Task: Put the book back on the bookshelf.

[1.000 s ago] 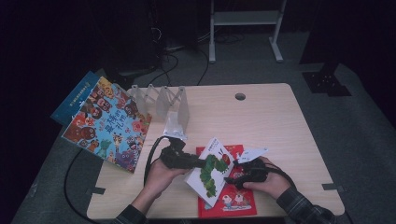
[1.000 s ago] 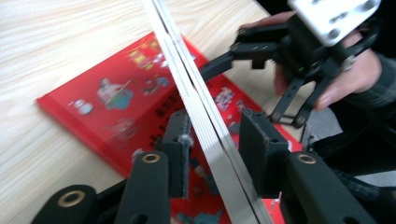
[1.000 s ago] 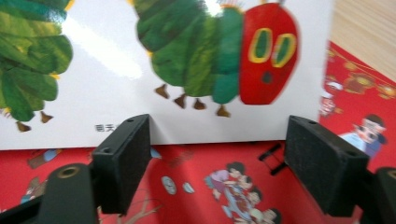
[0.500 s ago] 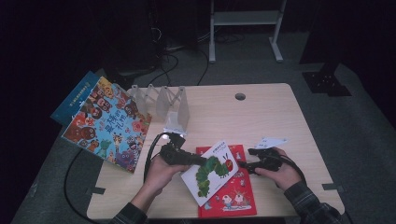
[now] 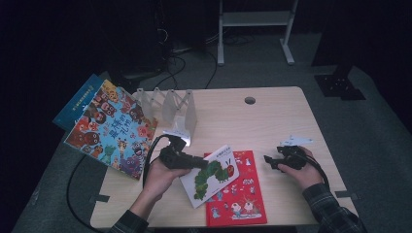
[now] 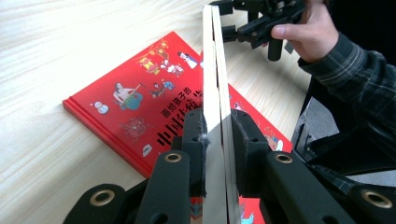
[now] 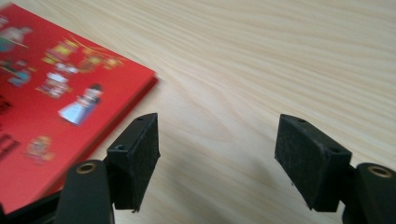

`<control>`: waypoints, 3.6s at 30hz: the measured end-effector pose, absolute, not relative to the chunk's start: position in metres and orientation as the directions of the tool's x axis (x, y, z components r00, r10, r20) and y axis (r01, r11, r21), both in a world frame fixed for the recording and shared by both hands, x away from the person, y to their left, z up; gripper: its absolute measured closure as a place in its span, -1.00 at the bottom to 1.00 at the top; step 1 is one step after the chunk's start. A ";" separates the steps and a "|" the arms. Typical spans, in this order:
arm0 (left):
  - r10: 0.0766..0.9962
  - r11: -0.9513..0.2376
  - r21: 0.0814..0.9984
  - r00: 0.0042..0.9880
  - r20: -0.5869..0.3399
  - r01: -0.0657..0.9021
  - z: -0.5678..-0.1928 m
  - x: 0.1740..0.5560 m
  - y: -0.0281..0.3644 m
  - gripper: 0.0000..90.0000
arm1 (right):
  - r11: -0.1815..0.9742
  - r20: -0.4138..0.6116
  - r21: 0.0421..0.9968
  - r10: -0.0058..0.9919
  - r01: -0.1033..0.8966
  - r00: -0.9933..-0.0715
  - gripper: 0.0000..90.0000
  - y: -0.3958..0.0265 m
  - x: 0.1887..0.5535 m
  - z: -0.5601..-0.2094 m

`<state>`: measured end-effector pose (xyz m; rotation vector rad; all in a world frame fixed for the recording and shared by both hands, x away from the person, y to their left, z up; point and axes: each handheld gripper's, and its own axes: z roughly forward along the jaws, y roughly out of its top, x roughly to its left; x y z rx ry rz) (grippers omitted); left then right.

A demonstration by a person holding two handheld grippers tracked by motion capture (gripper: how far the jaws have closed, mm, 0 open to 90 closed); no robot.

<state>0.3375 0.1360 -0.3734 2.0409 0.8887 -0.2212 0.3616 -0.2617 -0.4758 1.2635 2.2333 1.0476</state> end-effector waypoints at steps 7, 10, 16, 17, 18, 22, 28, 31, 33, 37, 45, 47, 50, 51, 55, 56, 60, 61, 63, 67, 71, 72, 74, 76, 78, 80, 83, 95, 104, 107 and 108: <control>0.536 -0.345 0.664 0.720 -0.441 0.664 -0.368 0.339 0.148 0.71 | 0.328 0.043 0.732 0.853 0.597 -0.521 -0.38 -0.265 0.365 -0.482; 0.553 -0.338 0.665 0.712 -0.432 0.666 -0.366 0.339 0.155 0.71 | 0.335 0.034 0.732 0.852 0.593 -0.523 -0.39 -0.264 0.365 -0.482; 0.594 -0.317 0.673 0.693 -0.409 0.669 -0.364 0.340 0.168 0.71 | 0.350 0.008 0.738 0.851 0.578 -0.526 -0.61 -0.263 0.366 -0.486; 0.600 -0.316 0.672 0.690 -0.405 0.669 -0.364 0.340 0.171 0.71 | 0.346 0.011 0.739 0.851 0.578 -0.525 -0.65 -0.262 0.366 -0.486; 0.606 -0.313 0.673 0.687 -0.401 0.670 -0.364 0.340 0.173 0.71 | 0.346 0.011 0.738 0.852 0.579 -0.523 -0.66 -0.262 0.366 -0.486; 0.635 -0.299 0.673 0.667 -0.389 0.676 -0.363 0.341 0.184 0.71 | 0.343 0.009 0.735 0.858 0.585 -0.514 -0.71 -0.263 0.367 -0.487; 0.682 -0.272 0.677 0.633 -0.365 0.684 -0.361 0.340 0.203 0.71 | 0.342 0.009 0.735 0.858 0.585 -0.513 -0.71 -0.263 0.367 -0.487; 0.706 -0.252 0.679 0.611 -0.358 0.689 -0.360 0.341 0.214 0.71 | 0.342 0.009 0.735 0.858 0.585 -0.513 -0.71 -0.263 0.367 -0.487; 0.718 -0.244 0.679 0.600 -0.354 0.692 -0.360 0.341 0.220 0.71 | 0.341 0.010 0.735 0.859 0.586 -0.512 -0.71 -0.263 0.367 -0.487; 0.740 -0.224 0.678 0.575 -0.349 0.700 -0.362 0.344 0.232 0.71 | 0.340 0.010 0.735 0.859 0.587 -0.511 -0.71 -0.262 0.367 -0.487; 0.794 -0.203 0.681 0.526 -0.305 0.703 -0.362 0.350 0.245 0.71 | 0.340 0.010 0.735 0.859 0.587 -0.511 -0.71 -0.262 0.367 -0.487; 0.804 -0.201 0.685 0.518 -0.294 0.701 -0.363 0.352 0.246 0.71 | 0.340 0.010 0.735 0.859 0.587 -0.511 -0.71 -0.262 0.366 -0.487; 0.814 -0.200 0.688 0.509 -0.280 0.698 -0.362 0.357 0.246 0.71 | 0.339 0.011 0.735 0.860 0.587 -0.510 -0.71 -0.262 0.366 -0.487; 0.818 -0.198 0.691 0.505 -0.275 0.696 -0.362 0.359 0.245 0.71 | 0.340 0.010 0.735 0.860 0.587 -0.511 -0.71 -0.262 0.366 -0.487; 0.833 -0.198 0.701 0.494 -0.248 0.685 -0.361 0.369 0.241 0.71 | 0.340 0.010 0.735 0.860 0.587 -0.511 -0.71 -0.262 0.366 -0.487; 0.834 -0.204 0.704 0.497 -0.239 0.681 -0.360 0.371 0.240 0.71 | 0.340 0.010 0.735 0.860 0.587 -0.511 -0.71 -0.262 0.366 -0.487; 0.848 -0.199 0.715 0.483 -0.216 0.670 -0.359 0.381 0.236 0.71 | 0.340 0.010 0.735 0.860 0.587 -0.511 -0.71 -0.262 0.366 -0.487; 0.850 -0.197 0.720 0.482 -0.213 0.666 -0.359 0.383 0.235 0.71 | 0.341 0.009 0.735 0.859 0.586 -0.511 -0.71 -0.262 0.366 -0.487; 0.855 -0.191 0.724 0.475 -0.210 0.663 -0.359 0.389 0.233 0.71 | 0.340 0.010 0.735 0.859 0.587 -0.511 -0.71 -0.262 0.366 -0.487; 0.861 -0.197 0.733 0.472 -0.187 0.651 -0.359 0.400 0.226 0.71 | 0.340 0.010 0.735 0.860 0.587 -0.511 -0.71 -0.262 0.366 -0.487; 0.866 -0.193 0.737 0.465 -0.182 0.648 -0.360 0.410 0.221 0.71 | 0.340 0.010 0.735 0.859 0.586 -0.511 -0.71 -0.262 0.366 -0.487; 0.868 -0.197 0.737 0.464 -0.174 0.646 -0.360 0.413 0.220 0.71 | 0.340 0.010 0.735 0.860 0.587 -0.511 -0.71 -0.262 0.366 -0.487; 0.874 -0.194 0.745 0.457 -0.165 0.639 -0.361 0.418 0.217 0.71 | 0.340 0.010 0.735 0.859 0.587 -0.511 -0.71 -0.262 0.366 -0.487; 0.875 -0.191 0.749 0.456 -0.163 0.635 -0.361 0.423 0.214 0.71 | 0.340 0.010 0.735 0.859 0.586 -0.511 -0.71 -0.262 0.367 -0.487; 0.876 -0.187 0.749 0.453 -0.167 0.636 -0.362 0.428 0.211 0.71 | 0.340 0.010 0.735 0.859 0.586 -0.511 -0.71 -0.262 0.367 -0.487; 0.880 -0.191 0.754 0.449 -0.152 0.629 -0.363 0.434 0.206 0.71 | 0.341 0.009 0.735 0.859 0.586 -0.512 -0.71 -0.262 0.367 -0.487; 0.885 -0.188 0.760 0.443 -0.144 0.622 -0.363 0.441 0.202 0.71 | 0.341 0.010 0.735 0.859 0.586 -0.511 -0.71 -0.262 0.367 -0.487; 0.886 -0.177 0.767 0.439 -0.149 0.617 -0.369 0.453 0.192 0.70 | 0.342 0.009 0.734 0.859 0.586 -0.512 -0.71 -0.262 0.367 -0.487; 0.847 -0.119 0.780 0.473 -0.243 0.614 -0.369 0.447 0.196 0.59 | 0.341 0.009 0.735 0.859 0.586 -0.512 -0.71 -0.262 0.367 -0.487; 0.829 -0.110 0.781 0.490 -0.269 0.614 -0.366 0.444 0.196 0.53 | 0.341 0.010 0.735 0.859 0.586 -0.511 -0.71 -0.262 0.367 -0.487; 0.824 -0.103 0.778 0.492 -0.282 0.619 -0.365 0.443 0.196 0.51 | 0.340 0.010 0.735 0.859 0.586 -0.511 -0.71 -0.262 0.367 -0.487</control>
